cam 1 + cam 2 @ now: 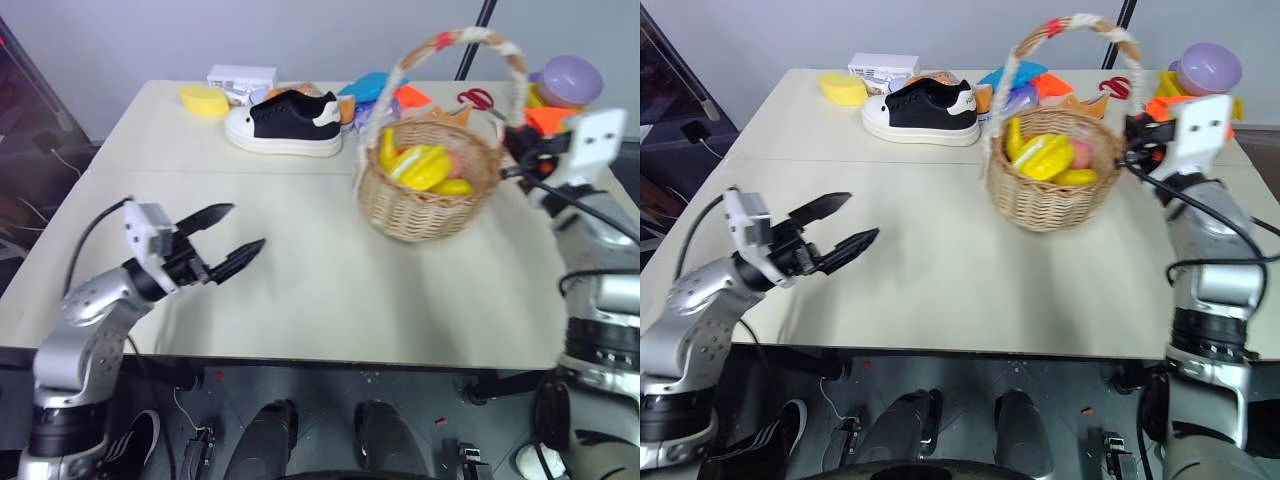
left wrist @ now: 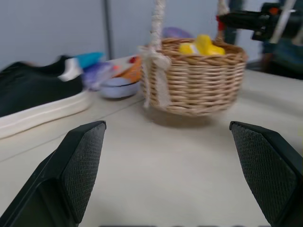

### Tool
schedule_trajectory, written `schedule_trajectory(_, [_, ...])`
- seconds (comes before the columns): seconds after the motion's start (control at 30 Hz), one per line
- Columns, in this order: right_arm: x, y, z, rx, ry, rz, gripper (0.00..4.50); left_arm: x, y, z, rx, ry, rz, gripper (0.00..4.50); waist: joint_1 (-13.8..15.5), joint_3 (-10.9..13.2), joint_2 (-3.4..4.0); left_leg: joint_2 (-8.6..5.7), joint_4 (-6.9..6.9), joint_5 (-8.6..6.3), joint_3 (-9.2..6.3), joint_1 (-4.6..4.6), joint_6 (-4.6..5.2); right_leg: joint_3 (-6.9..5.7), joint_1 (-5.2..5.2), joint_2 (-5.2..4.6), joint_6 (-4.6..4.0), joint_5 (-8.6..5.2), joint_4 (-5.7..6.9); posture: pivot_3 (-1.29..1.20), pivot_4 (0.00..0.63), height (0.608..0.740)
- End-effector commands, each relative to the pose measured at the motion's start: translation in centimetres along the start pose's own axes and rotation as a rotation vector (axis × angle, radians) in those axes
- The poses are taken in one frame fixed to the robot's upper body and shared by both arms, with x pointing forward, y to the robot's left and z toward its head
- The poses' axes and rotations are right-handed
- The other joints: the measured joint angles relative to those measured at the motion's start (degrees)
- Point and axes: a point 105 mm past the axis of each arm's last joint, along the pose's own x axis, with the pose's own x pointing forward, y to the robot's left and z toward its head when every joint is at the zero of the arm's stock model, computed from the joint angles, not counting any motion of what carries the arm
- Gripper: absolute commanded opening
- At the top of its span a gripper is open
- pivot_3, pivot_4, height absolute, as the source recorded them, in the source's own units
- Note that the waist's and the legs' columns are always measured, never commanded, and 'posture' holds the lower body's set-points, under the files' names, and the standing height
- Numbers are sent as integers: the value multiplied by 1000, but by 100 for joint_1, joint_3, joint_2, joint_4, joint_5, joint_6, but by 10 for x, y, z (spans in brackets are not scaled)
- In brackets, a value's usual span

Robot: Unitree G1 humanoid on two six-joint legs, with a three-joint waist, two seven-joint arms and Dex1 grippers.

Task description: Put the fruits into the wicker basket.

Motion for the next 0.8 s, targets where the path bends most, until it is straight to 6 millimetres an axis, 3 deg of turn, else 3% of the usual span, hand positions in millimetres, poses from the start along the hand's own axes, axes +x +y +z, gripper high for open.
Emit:
schedule_trajectory(0.03, [-24, -34, 13, -37, -47, -133, 32, 17, -12, 5, 6, -13, -134, 4500, 18, 0, 0, -1, 0, 0, 0, 0, 1, 0, 2, 0, 0, 0, -1, 0, 150, 740])
schedule_trajectory(0.13, [-51, -67, 3, -88, -14, -289, 32, 30, -17, 1, 17, 12, -237, 4500, 29, 2, 3, -4, 2, 1, 3, -1, 2, 1, 5, -1, 1, 0, -2, 0, 150, 740])
schedule_trajectory(0.27, [-75, -84, 10, -109, -39, -391, 32, 39, -18, -4, 12, 34, -323, 4500, -3, 4, 20, -6, 3, 1, 7, 1, 3, 3, 5, -2, 2, 0, 1, 0, 150, 740])
schedule_trajectory(0.43, [-90, -92, 3, -106, -22, -478, 32, 49, -15, -8, 24, 29, -347, 4500, -29, 4, 25, 7, 2, 0, 19, 7, 4, 5, 5, 4, 2, 0, 5, 0, 150, 740])
schedule_trajectory(0.7, [-90, -86, -17, -77, 11, -485, 32, 49, -15, -12, 32, 24, -333, 4500, -3, 4, 25, 7, 4, 0, 20, 7, 4, 6, 7, 3, 2, 1, 4, 0, 150, 740])
schedule_trajectory(0.73, [-90, -84, -17, -73, 3, -475, 965, 48, -14, -13, 33, 25, -328, 4500, -1, 3, 27, 7, 4, 0, 19, 7, 4, 7, 7, 3, 2, 1, 4, 0, 150, 740])
schedule_trajectory(0.8, [-89, -83, -17, -73, -2, -470, 1847, 47, -14, -13, 30, 25, -318, 4500, 1, 3, 28, 7, 4, 0, 19, 7, 4, 7, 7, 3, 2, 1, 4, 0, 150, 740])
